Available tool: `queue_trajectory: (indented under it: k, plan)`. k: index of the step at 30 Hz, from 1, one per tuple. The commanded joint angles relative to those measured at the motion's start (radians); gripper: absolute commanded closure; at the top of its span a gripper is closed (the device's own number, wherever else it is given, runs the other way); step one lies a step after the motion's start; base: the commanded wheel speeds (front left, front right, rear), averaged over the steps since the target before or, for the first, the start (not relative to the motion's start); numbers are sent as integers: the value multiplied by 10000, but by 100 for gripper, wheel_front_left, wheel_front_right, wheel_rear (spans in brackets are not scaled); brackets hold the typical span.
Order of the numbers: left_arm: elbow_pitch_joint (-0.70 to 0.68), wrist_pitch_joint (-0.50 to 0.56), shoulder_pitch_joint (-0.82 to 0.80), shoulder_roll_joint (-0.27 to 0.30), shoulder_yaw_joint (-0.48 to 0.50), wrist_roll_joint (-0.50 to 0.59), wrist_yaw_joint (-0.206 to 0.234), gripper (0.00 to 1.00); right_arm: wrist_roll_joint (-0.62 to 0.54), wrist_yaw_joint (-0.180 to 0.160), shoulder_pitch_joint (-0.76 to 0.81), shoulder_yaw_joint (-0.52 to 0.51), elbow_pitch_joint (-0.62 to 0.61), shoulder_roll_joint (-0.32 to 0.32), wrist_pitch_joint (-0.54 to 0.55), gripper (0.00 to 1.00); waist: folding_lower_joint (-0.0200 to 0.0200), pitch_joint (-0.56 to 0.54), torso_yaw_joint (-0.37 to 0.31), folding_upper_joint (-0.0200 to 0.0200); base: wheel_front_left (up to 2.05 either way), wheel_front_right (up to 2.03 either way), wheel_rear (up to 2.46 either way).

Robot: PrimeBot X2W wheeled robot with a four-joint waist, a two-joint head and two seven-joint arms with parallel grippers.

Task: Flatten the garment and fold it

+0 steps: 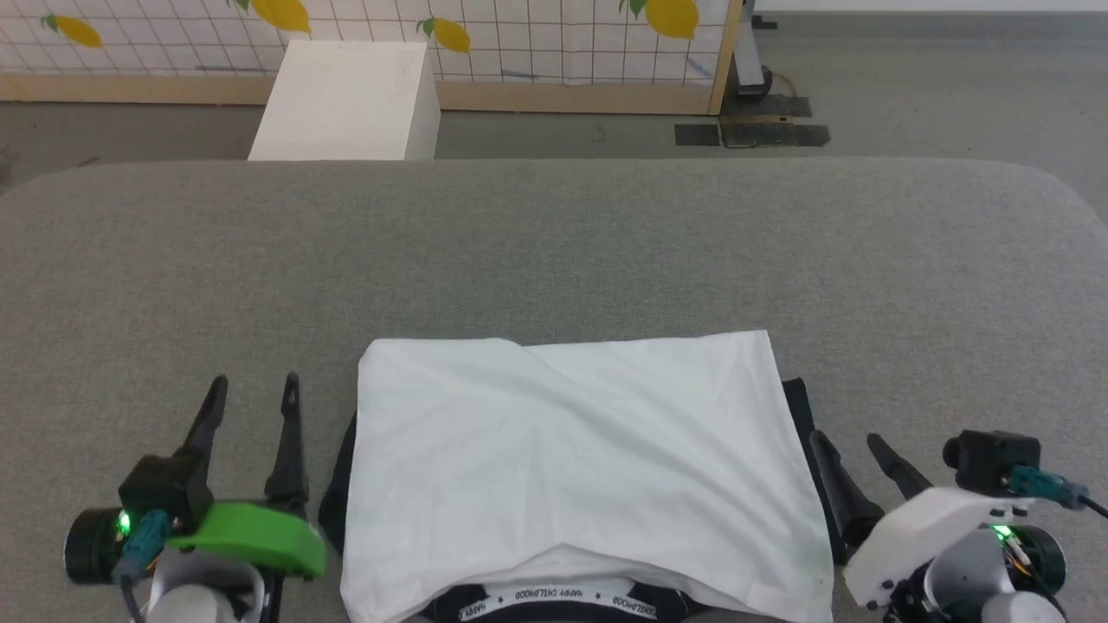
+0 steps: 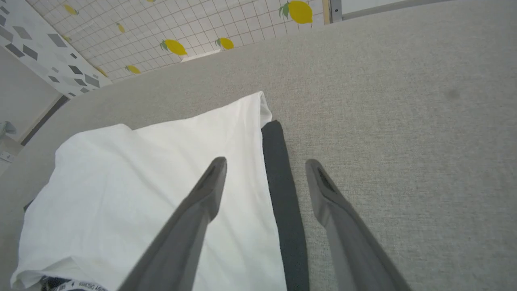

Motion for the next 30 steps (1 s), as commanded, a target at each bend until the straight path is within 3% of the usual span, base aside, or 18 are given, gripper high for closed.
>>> queue_trajectory:
  k: [1, 9, 14, 15, 16, 18, 19, 25, 30]
  plan:
    - [53, -71, -355, -173, 29, 196, 64, 0, -88, -13, -373, 2, 367, 4, 55, 0, 1, 57, 54, 113, 0, 0, 0]
    - [333, -76, -1059, -829, 430, 378, -229, 0, -428, -13, -1359, 101, 2384, 4, 989, 0, 1, 288, 95, 113, 0, 0, 0]
    - [461, -76, -1151, -1052, 780, 495, -400, 0, -533, -13, -1612, 400, 2935, 4, 1779, 0, 1, 354, 47, 113, 0, 0, 0]
    - [478, -77, -1156, -1090, 852, 530, -441, 0, -494, -13, -1614, 475, 2981, 4, 1970, 6, 1, 349, 44, 113, 0, 0, 0]
    - [491, -77, -1154, -1116, 906, 559, -474, 0, -470, -13, -1608, 523, 2992, 4, 2100, 45, 1, 342, 41, 113, 0, 0, 0]
    - [501, -77, -1137, -1177, 1024, 620, -551, 0, -430, -13, -1580, 574, 2934, 4, 2265, 85, 1, 319, 33, 113, 0, 0, 0]
    - [503, -77, -1121, -1207, 1085, 660, -588, 0, -438, -13, -1566, 553, 2854, 5, 2259, 100, 1, 301, 26, 113, 0, 0, 0]
    - [505, -77, -1005, -1374, 1347, 886, -739, 0, -703, -13, -1419, -193, 2308, 5, 1865, 100, 1, 157, 13, 113, 0, 0, 0]
    - [542, -77, -888, -1498, 1472, 1030, -853, 0, -1586, -13, -1054, -1306, 1708, 5, 1880, 100, 1, 67, 9, 113, 0, 0, 0]
